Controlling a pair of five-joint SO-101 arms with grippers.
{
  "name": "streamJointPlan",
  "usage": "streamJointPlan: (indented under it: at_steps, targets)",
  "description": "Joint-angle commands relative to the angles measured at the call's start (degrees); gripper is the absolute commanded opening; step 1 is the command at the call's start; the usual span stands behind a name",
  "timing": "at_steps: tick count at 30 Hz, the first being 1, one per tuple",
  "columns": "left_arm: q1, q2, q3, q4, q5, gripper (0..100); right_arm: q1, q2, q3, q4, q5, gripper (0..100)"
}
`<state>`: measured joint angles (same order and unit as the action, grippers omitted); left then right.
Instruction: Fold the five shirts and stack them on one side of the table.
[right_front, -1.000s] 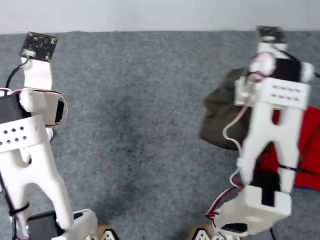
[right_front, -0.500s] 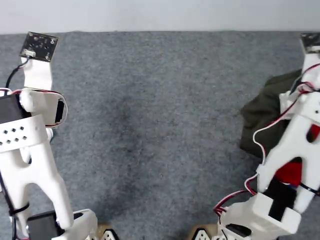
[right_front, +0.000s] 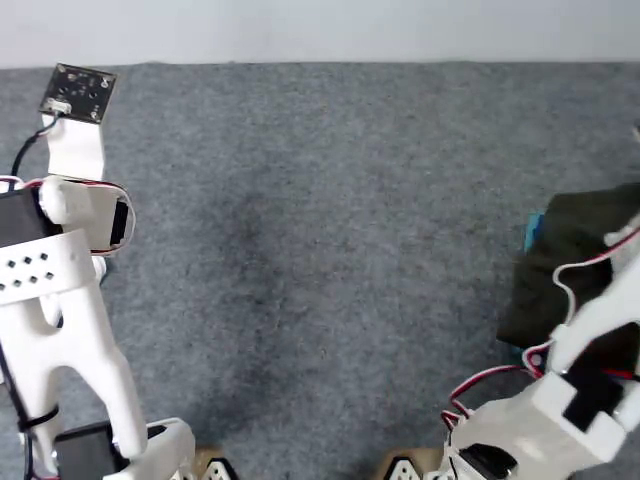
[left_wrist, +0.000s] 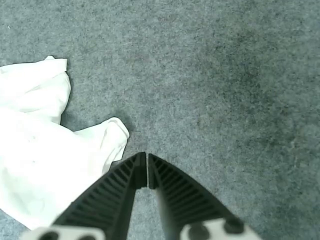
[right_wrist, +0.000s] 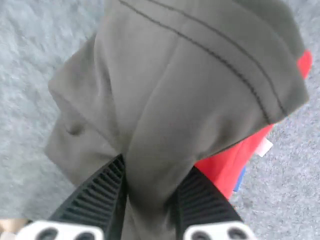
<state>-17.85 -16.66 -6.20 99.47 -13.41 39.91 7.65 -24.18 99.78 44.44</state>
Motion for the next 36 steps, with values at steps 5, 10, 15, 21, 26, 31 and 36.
streamJointPlan:
  at_steps: [5,10,15,21,26,31,36]
  targets:
    - [0.18,-1.76,-0.40,0.88,-0.53,1,8.75,0.66,-0.70,-10.68,1.85,30.4]
    - [0.18,-1.76,-0.40,0.88,-0.53,1,9.98,-0.13,-2.73,-10.51,1.67,30.3]
    - [0.26,-1.76,-0.40,0.88,-0.53,1,4.97,-3.12,-4.75,-5.23,1.49,28.3]
    - [0.26,-1.76,-0.40,0.88,-0.53,1,0.31,1.19,-4.75,-4.70,1.41,0.0]
    - [0.26,-1.76,-0.40,0.88,-0.53,1,4.53,10.33,-4.92,-14.29,1.85,3.6]
    - [0.26,-1.76,-0.40,0.88,-0.53,1,8.92,20.70,-4.92,-29.85,1.93,0.9]
    - [0.26,-1.76,-0.40,0.88,-0.53,1,9.54,26.95,-6.24,-34.15,1.85,0.9]
